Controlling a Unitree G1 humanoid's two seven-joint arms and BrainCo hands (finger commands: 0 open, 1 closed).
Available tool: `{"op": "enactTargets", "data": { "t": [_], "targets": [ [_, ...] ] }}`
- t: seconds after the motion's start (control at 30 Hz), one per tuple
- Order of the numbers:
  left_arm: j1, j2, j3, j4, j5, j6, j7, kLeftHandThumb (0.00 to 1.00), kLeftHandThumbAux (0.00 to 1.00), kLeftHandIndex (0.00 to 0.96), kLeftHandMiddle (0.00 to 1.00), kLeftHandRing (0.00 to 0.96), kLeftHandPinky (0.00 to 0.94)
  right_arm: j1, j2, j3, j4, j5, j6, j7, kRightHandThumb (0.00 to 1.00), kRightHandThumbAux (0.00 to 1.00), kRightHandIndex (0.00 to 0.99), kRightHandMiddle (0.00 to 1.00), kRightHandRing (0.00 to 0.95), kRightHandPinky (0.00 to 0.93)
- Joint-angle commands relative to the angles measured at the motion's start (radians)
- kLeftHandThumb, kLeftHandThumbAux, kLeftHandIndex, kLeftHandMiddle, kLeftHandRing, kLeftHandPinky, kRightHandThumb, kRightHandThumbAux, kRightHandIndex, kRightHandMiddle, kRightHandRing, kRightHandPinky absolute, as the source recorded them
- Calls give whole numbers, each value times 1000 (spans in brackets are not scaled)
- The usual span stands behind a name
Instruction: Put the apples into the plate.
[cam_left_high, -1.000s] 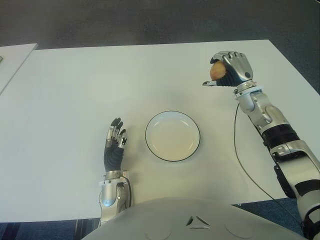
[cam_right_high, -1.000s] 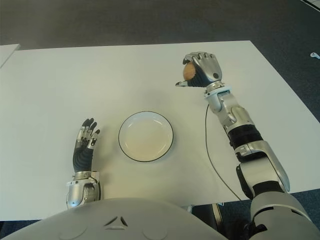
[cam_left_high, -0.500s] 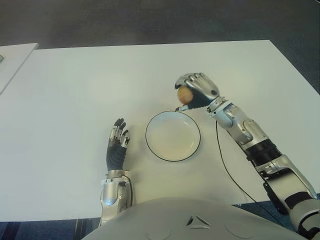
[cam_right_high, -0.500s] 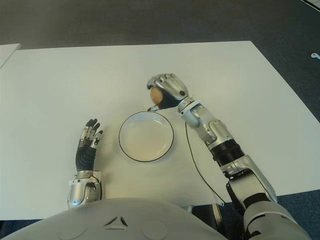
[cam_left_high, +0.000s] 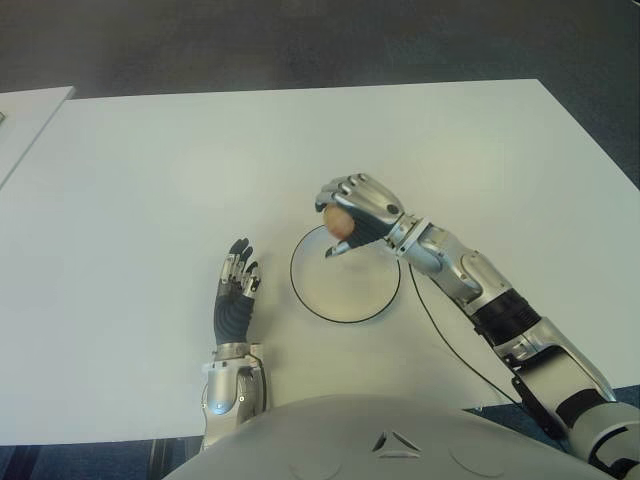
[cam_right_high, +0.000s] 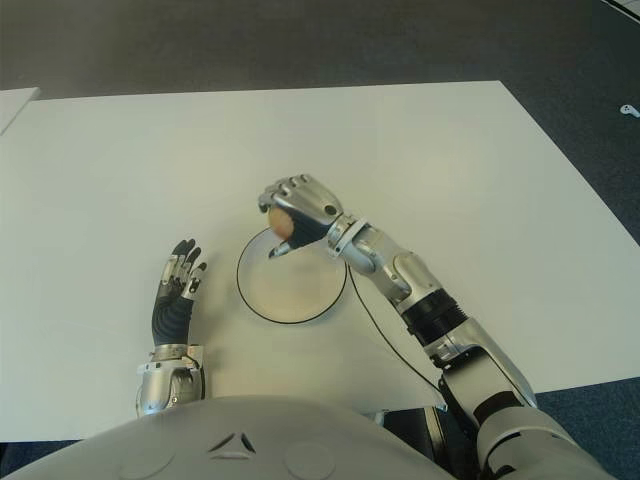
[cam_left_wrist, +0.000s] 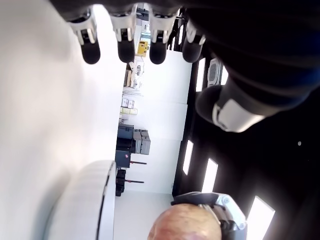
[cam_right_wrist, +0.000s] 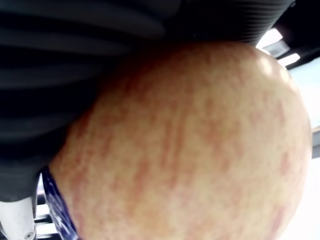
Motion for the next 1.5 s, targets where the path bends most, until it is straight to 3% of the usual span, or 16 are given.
{"op": "enactTargets", "data": {
  "t": [0.03, 0.23, 0.47, 0.83, 1.0, 1.23, 1.27, 1.3, 1.37, 1.5],
  "targets": [
    [21, -40, -27, 13, 2, 29, 5, 73, 548, 60, 62, 38, 27, 21, -11, 23, -33, -31, -30, 44, 854, 675, 400, 527, 801, 767],
    [25, -47, -37, 0, 0, 26, 13, 86, 559, 65, 65, 49, 50, 43, -26, 34, -58, -76, -56, 61, 854, 676, 399, 526, 785, 759],
    [15, -55, -41, -2, -19, 51, 17, 107, 560, 69, 71, 54, 42, 101, -77, 23, -202, -118, -67, 121, 855, 675, 403, 520, 776, 778],
    [35, -57, -65, -37, 1, 70, 39, 109, 571, 75, 75, 57, 44, 94, -100, 19, -215, -141, -117, 127, 860, 668, 419, 535, 808, 834],
    [36, -55, -77, -49, -4, 77, 47, 105, 579, 74, 76, 56, 33, 133, -91, -4, -233, -142, -88, 123, 857, 669, 415, 532, 814, 816],
    [34, -47, -82, -52, 8, 84, 56, 89, 578, 67, 68, 52, 48, 156, -80, -28, -233, -102, -68, 159, 848, 673, 407, 576, 679, 645],
    [34, -46, -82, -52, 11, 83, 57, 87, 575, 66, 67, 54, 54, 154, -82, -30, -232, -101, -67, 165, 790, 686, 410, 523, 577, 547],
    [33, -45, -82, -52, 13, 82, 57, 86, 574, 65, 67, 55, 56, 149, -87, -31, -230, -103, -65, 180, 770, 691, 411, 504, 540, 511],
    [31, -45, -81, -51, 15, 81, 57, 81, 568, 60, 62, 52, 54, 140, -95, -33, -227, -106, -64, 207, 482, 546, 274, 302, 287, 271],
    [22, -37, -65, -35, -2, 72, 47, 72, 555, 55, 52, 42, 46, 122, -108, -34, -231, -109, -61, 276, 196, 452, 89, 80, 64, 60]
  ]
}}
